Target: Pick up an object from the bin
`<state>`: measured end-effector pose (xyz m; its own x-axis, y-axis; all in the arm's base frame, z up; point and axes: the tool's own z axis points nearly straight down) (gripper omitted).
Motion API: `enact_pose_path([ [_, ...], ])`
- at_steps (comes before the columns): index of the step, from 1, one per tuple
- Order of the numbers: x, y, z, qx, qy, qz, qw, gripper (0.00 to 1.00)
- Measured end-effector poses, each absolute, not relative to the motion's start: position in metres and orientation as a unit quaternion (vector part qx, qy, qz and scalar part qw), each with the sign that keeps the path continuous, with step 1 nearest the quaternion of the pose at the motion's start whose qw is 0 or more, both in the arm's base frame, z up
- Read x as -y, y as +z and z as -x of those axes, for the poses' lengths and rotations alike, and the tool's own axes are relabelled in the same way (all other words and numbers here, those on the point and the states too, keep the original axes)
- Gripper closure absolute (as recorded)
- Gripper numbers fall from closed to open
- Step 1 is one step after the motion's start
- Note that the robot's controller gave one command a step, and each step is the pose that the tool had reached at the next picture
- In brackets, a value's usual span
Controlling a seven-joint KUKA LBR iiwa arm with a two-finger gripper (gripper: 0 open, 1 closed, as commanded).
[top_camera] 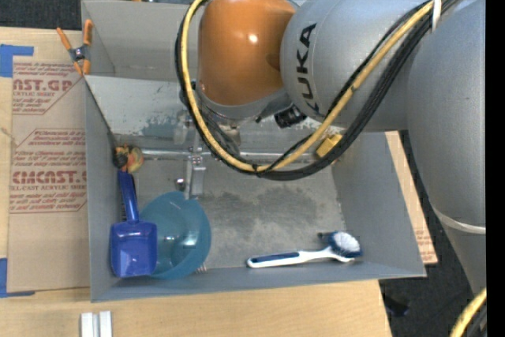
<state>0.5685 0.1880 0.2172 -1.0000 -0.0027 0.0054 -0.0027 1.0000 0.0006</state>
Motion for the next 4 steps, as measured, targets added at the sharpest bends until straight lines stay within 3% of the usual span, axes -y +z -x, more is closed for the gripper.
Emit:
enact_pose_path([
  [1, -0.187, 0.221, -0.570, 1.000, -0.001, -0.001, -0.001, 0.00],
  [2, -0.177, 0.150, -0.553, 0.998, -0.002, 0.060, -0.002, 0.00],
  [3, -0.166, 0.149, -0.513, 0.987, -0.003, 0.159, -0.003, 0.00],
  [4, -0.167, 0.128, -0.487, 0.985, -0.001, 0.171, 0.002, 0.00],
])
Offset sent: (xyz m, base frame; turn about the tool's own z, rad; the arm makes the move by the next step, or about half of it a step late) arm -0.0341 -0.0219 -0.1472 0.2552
